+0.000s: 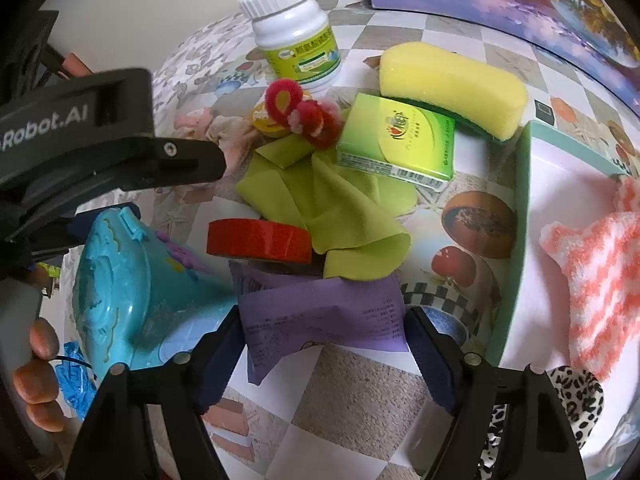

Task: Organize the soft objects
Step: 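Grasp the purple packet with the right gripper while the left gripper moves toward the red tape roll, then grasp the red tape roll with the left gripper while the right gripper lifts the purple packet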

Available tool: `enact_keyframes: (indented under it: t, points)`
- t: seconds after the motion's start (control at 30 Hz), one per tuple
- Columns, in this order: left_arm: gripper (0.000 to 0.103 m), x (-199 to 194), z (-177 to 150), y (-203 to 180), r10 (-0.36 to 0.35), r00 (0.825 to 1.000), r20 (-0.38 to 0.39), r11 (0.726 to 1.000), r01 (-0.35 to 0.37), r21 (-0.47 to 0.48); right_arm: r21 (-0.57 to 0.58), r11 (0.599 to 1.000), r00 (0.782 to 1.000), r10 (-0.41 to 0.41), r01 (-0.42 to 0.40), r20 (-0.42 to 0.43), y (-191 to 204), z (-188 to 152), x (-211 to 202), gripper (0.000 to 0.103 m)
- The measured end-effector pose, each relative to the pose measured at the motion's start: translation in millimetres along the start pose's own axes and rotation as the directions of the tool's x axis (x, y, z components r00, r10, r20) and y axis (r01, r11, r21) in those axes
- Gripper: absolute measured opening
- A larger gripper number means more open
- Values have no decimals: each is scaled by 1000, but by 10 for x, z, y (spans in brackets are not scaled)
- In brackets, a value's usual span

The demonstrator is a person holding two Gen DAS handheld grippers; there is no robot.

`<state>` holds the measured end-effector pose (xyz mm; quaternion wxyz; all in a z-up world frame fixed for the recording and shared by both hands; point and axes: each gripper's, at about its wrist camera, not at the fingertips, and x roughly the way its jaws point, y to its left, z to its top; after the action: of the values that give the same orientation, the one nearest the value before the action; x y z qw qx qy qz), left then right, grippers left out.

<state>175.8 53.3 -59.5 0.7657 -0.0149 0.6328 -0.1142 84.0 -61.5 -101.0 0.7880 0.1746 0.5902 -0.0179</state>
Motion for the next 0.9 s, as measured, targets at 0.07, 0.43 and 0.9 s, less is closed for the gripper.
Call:
enact_keyframes:
  t: [0.07,0.43,0.9]
  points:
    - [92,-1,-1,-9,-6,1000,0,1000,6,3,6,1000,1000,5,-5,3,-50,-3,-72,81]
    - [92,-69,-14,-43,-4,1000,10,1000,4,20,34,999,1000,-19,18,23,-311,-23,-442,81]
    - [92,-200,-99,-321,4,999,45,991,-10,136,110,993,992,-53,40,115,-592,-112,-1022,81]
